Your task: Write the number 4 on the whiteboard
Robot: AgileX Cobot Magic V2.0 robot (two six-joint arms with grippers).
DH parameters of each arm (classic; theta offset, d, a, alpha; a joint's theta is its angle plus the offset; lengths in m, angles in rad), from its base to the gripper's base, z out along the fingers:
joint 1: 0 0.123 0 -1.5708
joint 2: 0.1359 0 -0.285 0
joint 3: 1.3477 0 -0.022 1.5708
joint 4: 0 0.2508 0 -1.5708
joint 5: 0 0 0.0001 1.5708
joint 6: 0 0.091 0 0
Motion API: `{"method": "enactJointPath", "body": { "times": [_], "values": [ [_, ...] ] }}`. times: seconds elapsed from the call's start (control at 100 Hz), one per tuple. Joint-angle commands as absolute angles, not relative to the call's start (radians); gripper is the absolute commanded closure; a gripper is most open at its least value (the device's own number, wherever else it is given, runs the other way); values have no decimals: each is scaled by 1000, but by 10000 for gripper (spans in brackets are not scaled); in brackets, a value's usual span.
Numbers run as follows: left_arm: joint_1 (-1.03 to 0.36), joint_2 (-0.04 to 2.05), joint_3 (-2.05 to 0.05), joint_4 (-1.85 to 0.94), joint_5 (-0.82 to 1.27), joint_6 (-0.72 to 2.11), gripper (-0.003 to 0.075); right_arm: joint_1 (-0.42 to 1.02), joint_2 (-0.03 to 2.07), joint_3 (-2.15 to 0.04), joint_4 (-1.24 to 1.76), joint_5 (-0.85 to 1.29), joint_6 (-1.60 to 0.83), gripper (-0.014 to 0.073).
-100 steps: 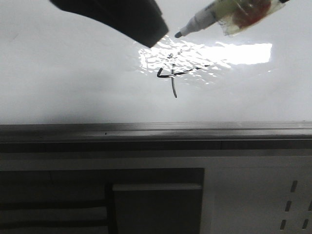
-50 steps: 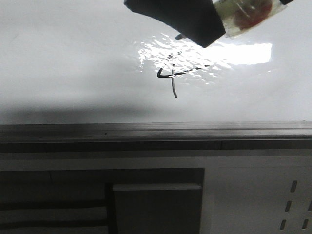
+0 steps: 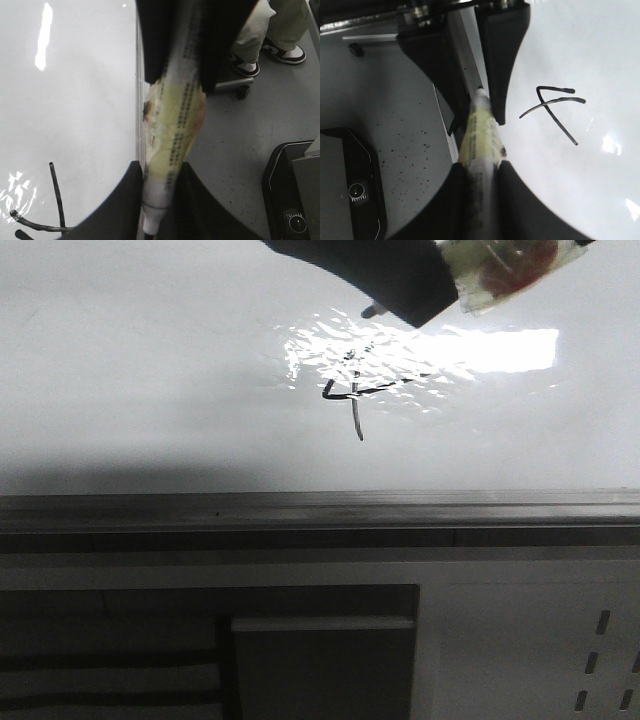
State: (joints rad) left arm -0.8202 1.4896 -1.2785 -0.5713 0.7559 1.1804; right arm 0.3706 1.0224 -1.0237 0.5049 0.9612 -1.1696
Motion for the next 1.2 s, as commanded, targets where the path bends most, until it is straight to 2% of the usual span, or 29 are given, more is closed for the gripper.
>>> {"method": "enactJointPath", "body": {
  "times": [0.0,0.08,0.15,0.3,0.34,0.4,0.52,0.64,0.79,0.91,1.04,1.19],
  "values": [
    [-823,1456,-1313,-614,704,1166,710,374,1004,-1056,549,928,-1177,648],
    [-823,1456,-1313,-614,704,1166,715,374,1004,-1056,549,928,-1177,642],
    [-823,1456,-1313,-614,704,1166,715,374,1004,-1056,549,928,-1177,585],
    [-823,1456,-1313,-614,704,1166,715,374,1004,-1056,549,928,-1163,318],
    [-821,1456,-1313,-610,704,1166,715,374,995,-1058,549,930,-1153,261],
    [-814,1456,-1313,-604,711,1166,715,374,979,-1067,533,932,-1133,221],
    [-779,1447,-1313,-549,743,1127,715,368,913,-1085,456,932,-1056,218],
    [-709,1406,-1313,-472,754,947,714,354,825,-1088,361,922,-918,218],
    [-568,1318,-1309,-395,855,699,715,330,756,-1088,280,922,-745,218],
    [-442,1236,-1241,-385,913,614,715,327,748,-1088,280,927,-725,218],
    [-299,1143,-1120,-385,855,555,715,327,748,-1072,280,920,-725,218],
    [-156,1070,-956,-451,682,454,715,327,748,-1040,280,899,-725,218]
  ]
}}
